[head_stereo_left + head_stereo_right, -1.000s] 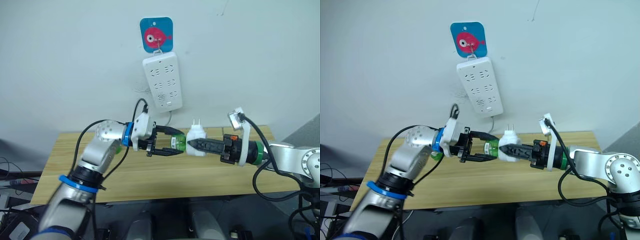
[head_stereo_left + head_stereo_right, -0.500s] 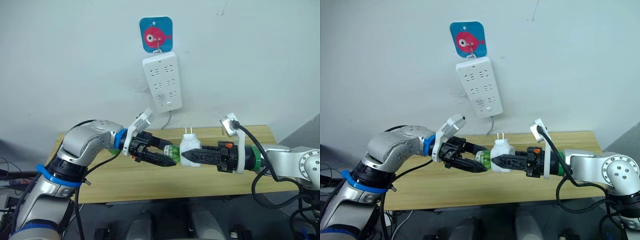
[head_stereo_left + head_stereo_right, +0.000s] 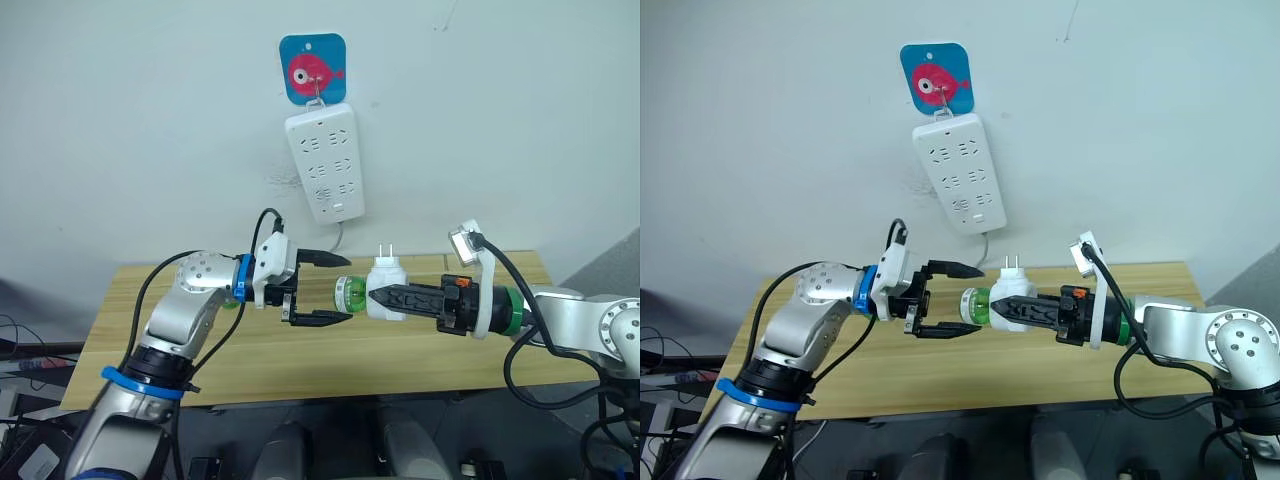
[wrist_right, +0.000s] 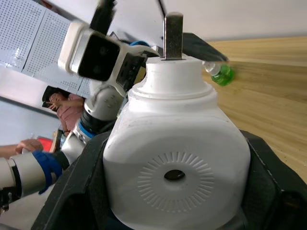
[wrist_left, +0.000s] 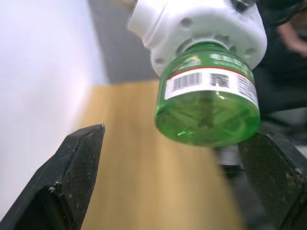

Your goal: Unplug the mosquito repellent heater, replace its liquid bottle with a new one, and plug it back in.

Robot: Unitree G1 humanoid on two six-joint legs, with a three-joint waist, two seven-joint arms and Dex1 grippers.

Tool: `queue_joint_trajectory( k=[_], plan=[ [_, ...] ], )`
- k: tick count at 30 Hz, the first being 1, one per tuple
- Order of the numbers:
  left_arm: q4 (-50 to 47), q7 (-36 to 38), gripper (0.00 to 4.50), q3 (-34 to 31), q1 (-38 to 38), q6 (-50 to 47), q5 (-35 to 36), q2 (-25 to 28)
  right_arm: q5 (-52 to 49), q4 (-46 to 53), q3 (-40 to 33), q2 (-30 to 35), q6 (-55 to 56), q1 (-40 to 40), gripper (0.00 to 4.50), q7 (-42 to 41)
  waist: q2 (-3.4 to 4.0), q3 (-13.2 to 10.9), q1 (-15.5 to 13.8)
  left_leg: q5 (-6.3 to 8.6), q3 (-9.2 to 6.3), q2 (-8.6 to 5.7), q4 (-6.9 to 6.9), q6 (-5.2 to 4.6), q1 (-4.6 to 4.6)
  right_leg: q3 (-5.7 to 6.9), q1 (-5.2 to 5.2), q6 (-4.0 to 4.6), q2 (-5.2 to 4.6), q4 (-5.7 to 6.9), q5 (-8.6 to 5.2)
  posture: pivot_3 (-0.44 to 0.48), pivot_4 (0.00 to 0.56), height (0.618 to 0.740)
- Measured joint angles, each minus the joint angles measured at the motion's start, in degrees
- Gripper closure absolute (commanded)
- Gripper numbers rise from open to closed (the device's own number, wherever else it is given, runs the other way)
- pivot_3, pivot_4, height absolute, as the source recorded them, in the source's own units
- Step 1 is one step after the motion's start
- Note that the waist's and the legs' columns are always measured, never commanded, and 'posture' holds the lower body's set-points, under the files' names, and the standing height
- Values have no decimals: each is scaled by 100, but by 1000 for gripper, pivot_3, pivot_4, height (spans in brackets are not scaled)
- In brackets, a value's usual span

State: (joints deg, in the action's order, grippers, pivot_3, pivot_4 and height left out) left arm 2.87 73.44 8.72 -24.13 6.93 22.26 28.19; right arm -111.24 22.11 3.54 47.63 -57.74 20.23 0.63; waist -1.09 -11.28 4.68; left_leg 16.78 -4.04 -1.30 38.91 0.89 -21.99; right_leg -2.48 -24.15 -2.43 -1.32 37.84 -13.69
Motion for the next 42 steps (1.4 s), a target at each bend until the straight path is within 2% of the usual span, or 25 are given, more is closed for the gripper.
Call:
queue_joint_trajectory(
  k=[3, 9, 12, 17, 22, 25, 28, 29, 31, 32, 33, 36, 42],
  plan=[
    [111, -16, 0, -57, 236, 897, -73, -265, -13, 0, 0, -8, 0, -2, 1482, 25, 0, 0, -5, 0, -3, 0, 0, 0, -3, 2, 0, 0, -1, -1, 1, -141, 167, 740],
    [205, 26, 0, -27, 235, 1854, -139, -496, -16, 0, 0, -16, 0, -2, 1482, 51, 0, 0, -3, 0, 0, -1, 2, 0, 1, 3, 4, 0, 3, 2, 1, -141, 167, 740],
    [250, 95, 610, 66, 177, 1973, -206, -562, -17, 0, 0, -22, 0, -1, 1482, 54, 0, 0, 4, 0, 0, -1, 3, 0, 1, 3, 4, -1, 8, 3, 1, -141, 167, 740],
    [249, 143, 2223, 115, 135, 1953, -218, -524, -17, 0, 0, -22, 0, -1, 1482, 65, 0, 0, 12, 0, -4, 0, 3, 0, 2, 6, 4, -1, 10, 6, 1, -141, 167, 740],
    [186, 146, 2244, 167, 24, 1658, -202, -432, -17, -10, -1, -20, 16, -1, 1482, 85, 0, 0, 11, 0, -2, -1, 3, 0, 2, 6, 5, -1, 17, 6, 1, -143, 165, 740],
    [-110, 256, 2244, 258, -158, 875, -28, -119, -11, -1, 9, -17, -1, 31, 1482, 62, 0, 0, 17, 0, -2, -1, 3, 0, 2, 8, 3, -1, 23, 10, 1, -138, 165, 740],
    [-705, 265, 2244, 510, -559, -1108, 472, 517, 159, 41, 22, 3, -67, 110, 1482, -117, -1, -1, 33, 0, -11, -1, 4, 0, 1, 14, 4, -3, 30, 13, -1, -133, 165, 740],
    [-970, 224, 2244, 614, -845, -2474, 928, 831, 297, 77, 17, 19, -120, 160, 1482, -286, -1, -1, 37, 0, -10, -1, 4, 0, 2, 19, 4, -5, 33, 16, -2, -132, 164, 740],
    [-1180, 299, 2244, 761, -1421, -4460, 1738, 1307, 442, 227, 38, 21, -175, 198, 1482, -513, -3, -2, 52, 0, -15, 0, 3, -1, 1, 27, 2, -31, 39, 11, -17, -133, 163, 740],
    [-1186, 328, 2244, 763, -1560, -4931, 1952, 1389, 457, 258, 40, 20, -184, 224, 1482, -582, -3, -2, 51, 0, -11, -1, 2, -1, 5, 31, 4, -33, 39, 17, -19, -133, 163, 740],
    [-1080, 362, 2244, 766, -1920, -6100, 2472, 1511, 516, 341, 43, 18, -202, 297, 1482, -754, -2, -2, 51, 0, -11, -1, 2, -1, 5, 34, 3, -35, 39, 15, -20, -133, 163, 740],
    [-805, 388, 2244, 765, -2148, -7277, 2988, 1544, 637, 468, 52, 17, -204, 331, 1482, -955, -2, -2, 46, 1, -8, -1, 1, -2, 6, 32, 0, -36, 39, 14, -21, -133, 163, 740],
    [-504, 491, 2244, 766, -2153, -8185, 3418, 1533, 775, 616, 124, 15, -176, 328, 1482, -1109, -2, -2, 37, 0, -9, -1, 0, -1, 6, 25, -2, -12, 30, 15, -8, -137, 159, 740]
  ],
)
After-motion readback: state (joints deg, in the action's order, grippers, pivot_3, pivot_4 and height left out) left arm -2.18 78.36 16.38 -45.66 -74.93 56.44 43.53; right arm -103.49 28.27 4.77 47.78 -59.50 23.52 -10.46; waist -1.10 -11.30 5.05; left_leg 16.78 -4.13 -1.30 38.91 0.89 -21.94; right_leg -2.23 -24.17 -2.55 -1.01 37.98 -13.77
